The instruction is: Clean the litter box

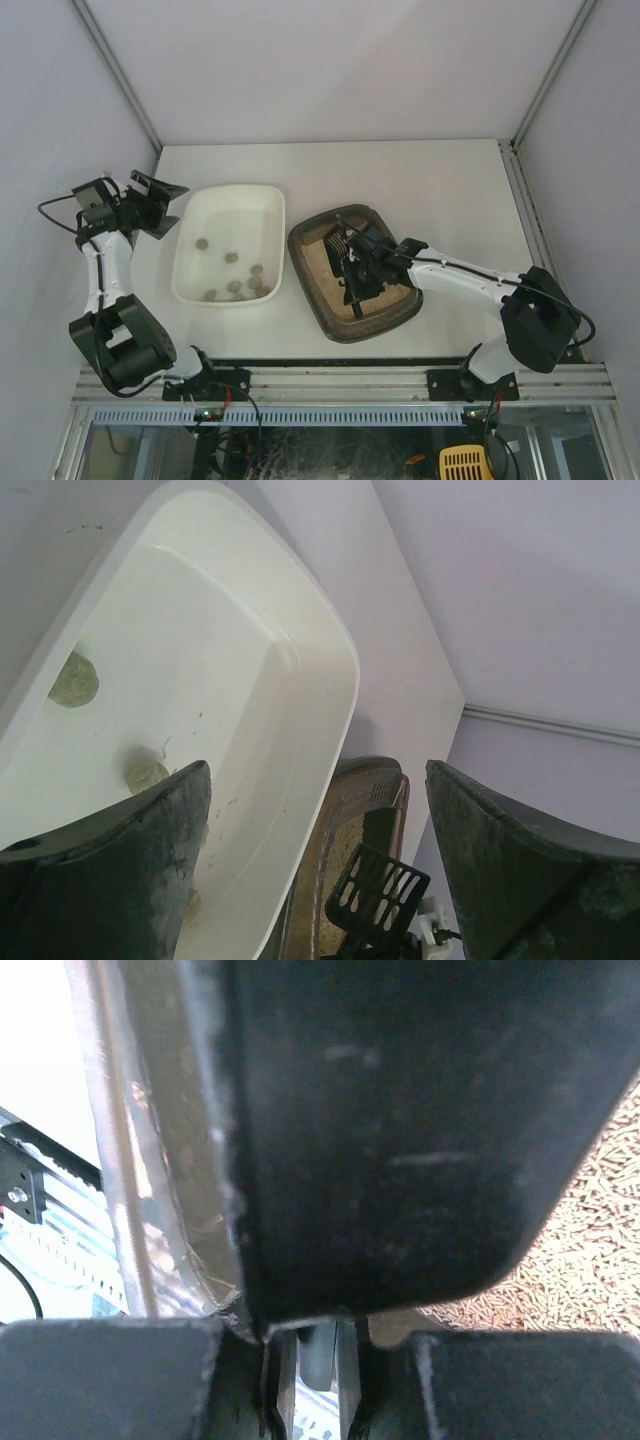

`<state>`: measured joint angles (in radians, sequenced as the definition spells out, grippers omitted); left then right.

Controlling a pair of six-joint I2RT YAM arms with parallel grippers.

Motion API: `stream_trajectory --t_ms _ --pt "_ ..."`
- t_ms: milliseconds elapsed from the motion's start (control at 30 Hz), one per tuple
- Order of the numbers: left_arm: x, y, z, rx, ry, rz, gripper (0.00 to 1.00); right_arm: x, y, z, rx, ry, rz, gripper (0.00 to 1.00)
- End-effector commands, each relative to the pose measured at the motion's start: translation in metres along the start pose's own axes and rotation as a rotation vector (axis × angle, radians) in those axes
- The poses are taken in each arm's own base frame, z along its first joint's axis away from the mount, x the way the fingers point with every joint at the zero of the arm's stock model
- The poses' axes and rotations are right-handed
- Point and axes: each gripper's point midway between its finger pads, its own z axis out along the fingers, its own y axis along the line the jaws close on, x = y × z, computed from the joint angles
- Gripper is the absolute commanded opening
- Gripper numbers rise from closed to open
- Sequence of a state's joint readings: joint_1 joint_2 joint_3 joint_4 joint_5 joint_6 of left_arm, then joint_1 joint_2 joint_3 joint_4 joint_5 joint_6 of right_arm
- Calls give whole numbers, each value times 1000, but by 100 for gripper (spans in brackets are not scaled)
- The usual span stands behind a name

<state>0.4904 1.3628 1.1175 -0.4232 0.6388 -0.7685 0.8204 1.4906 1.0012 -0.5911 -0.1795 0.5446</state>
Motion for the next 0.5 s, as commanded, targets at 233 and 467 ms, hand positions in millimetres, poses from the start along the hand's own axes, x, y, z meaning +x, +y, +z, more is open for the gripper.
stream_trajectory --t_ms 233,467 --pt "3 -9 -5 36 -26 29 92 14 8 6 -94 26 19 2" --pt "4 -7 -3 34 -21 33 92 8 3 -11 -46 -3 -16 33"
